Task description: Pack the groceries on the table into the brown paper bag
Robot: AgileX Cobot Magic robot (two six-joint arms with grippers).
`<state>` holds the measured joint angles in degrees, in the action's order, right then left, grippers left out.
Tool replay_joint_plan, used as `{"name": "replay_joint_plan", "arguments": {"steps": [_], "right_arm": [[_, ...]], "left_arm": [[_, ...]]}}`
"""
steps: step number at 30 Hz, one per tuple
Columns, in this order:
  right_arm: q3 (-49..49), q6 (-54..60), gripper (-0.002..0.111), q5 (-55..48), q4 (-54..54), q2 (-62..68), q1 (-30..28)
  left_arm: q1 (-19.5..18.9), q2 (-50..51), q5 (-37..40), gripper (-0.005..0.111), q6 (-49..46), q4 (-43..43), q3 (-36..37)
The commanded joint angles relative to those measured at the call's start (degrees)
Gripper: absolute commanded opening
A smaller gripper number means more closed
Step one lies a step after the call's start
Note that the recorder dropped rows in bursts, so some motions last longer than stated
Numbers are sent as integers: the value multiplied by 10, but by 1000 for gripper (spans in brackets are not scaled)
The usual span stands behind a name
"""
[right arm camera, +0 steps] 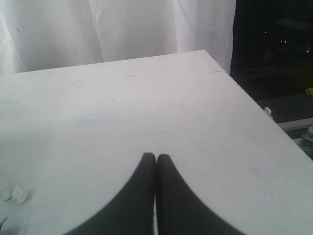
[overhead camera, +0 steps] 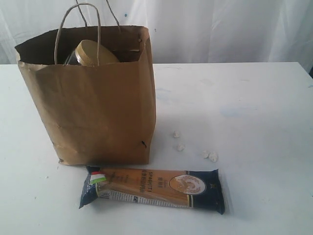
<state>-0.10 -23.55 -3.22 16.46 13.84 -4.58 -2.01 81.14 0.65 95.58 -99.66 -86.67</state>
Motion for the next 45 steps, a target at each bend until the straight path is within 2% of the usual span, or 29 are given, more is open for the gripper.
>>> {"name": "replay_joint_plan", "arguments": {"steps": [1, 4, 6, 9, 11, 12, 14, 15, 16, 17, 19, 22, 25, 29, 32, 34, 38, 41, 45], "right_arm": [[1, -3, 0, 0, -1, -3, 0], [1, -3, 0, 0, -1, -3, 0], [1, -3, 0, 0, -1, -3, 0], [1, -3, 0, 0, -1, -3, 0], [1, -3, 0, 0, -1, -3, 0], [1, -3, 0, 0, -1, -3, 0], [1, -3, 0, 0, -1, -3, 0], [1, -3, 0, 0, -1, -3, 0], [1, -3, 0, 0, -1, -3, 0], [1, -3, 0, 0, -1, -3, 0], [1, -3, 0, 0, -1, -3, 0], [1, -3, 0, 0, -1, -3, 0], [1, -3, 0, 0, -1, -3, 0], [1, -3, 0, 0, -1, -3, 0], [1, -3, 0, 0, -1, -3, 0], [1, -3, 0, 0, -1, -3, 0], [1, -3, 0, 0, -1, -3, 0], [1, -3, 0, 0, -1, -3, 0], [1, -3, 0, 0, -1, -3, 0]], "left_arm": [[-2, -11, 34, 0, -78, -3, 41], [-2, -13, 86, 1, -115, -3, 82], [-2, -13, 160, 1, -118, 7, 111], [-3, -13, 286, 1, -128, 119, 137], [-23, -12, 295, 1, -177, 187, 154], [-34, -10, 277, 1, -246, 220, 164], [-45, 0, 258, 1, -488, 297, 192], [-47, 5, 269, 1, -620, 348, 208], [-47, 10, 288, 1, -706, 393, 221], [-48, 18, 300, 1, -787, 464, 242], [-55, 27, 297, 1, -825, 541, 270], [-73, 21, 256, 1, -808, 627, 328], [-108, -15, 190, 1, -743, 673, 389], [-185, -134, 48, 1, -614, 678, 503], [-225, -253, -43, 1, -535, 678, 582], [-223, -316, -71, 1, -533, 676, 629], [-180, -420, -71, 1, -502, 681, 698], [-155, -484, -67, 0, -507, 675, 714], [-152, -568, -63, 0, -573, 673, 693]]}}
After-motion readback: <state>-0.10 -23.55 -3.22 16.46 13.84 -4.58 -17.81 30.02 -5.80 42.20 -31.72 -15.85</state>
